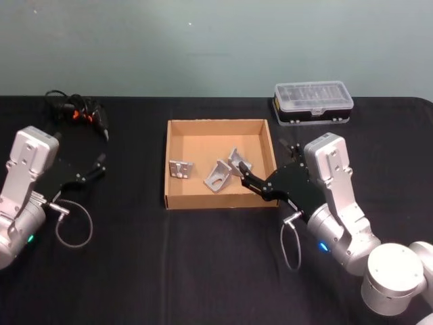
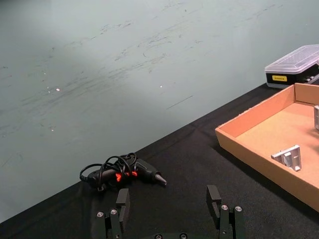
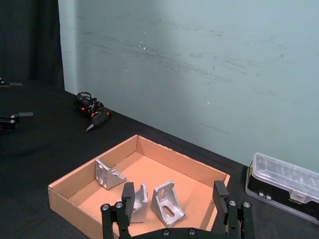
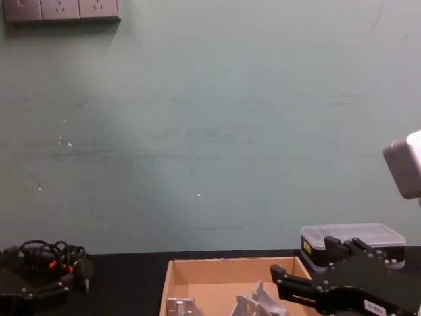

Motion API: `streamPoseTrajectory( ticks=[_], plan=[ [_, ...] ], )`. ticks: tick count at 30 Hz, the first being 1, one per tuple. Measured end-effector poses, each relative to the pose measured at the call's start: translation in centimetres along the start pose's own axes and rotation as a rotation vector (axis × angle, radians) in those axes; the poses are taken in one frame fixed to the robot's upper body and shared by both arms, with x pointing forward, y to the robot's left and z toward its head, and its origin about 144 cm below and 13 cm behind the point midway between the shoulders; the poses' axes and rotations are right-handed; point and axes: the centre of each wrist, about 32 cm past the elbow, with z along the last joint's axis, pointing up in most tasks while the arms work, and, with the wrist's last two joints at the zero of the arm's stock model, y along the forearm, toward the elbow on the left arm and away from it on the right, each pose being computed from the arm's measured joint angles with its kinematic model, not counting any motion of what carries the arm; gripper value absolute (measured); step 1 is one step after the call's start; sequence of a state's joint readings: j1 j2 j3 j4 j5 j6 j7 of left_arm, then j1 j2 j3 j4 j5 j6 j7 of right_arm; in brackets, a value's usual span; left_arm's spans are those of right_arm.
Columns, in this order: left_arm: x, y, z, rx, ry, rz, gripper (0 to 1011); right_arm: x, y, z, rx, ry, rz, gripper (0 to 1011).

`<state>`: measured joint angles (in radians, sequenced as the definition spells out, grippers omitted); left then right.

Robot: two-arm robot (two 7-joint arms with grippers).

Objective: Use one hand to pick up the angle iron from the table and place it into the box.

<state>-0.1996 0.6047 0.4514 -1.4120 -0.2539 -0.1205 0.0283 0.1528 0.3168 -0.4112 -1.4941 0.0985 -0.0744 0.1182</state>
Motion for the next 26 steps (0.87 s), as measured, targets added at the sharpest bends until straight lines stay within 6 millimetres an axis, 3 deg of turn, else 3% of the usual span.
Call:
streamPoseTrajectory(
  ticks=[26],
  plan=[
    [0.0,0.0,0.0,0.0,0.0,0.0,1011,-0.02,0.08,0.17,-0.001,-0.003,0.005,1000]
  ],
)
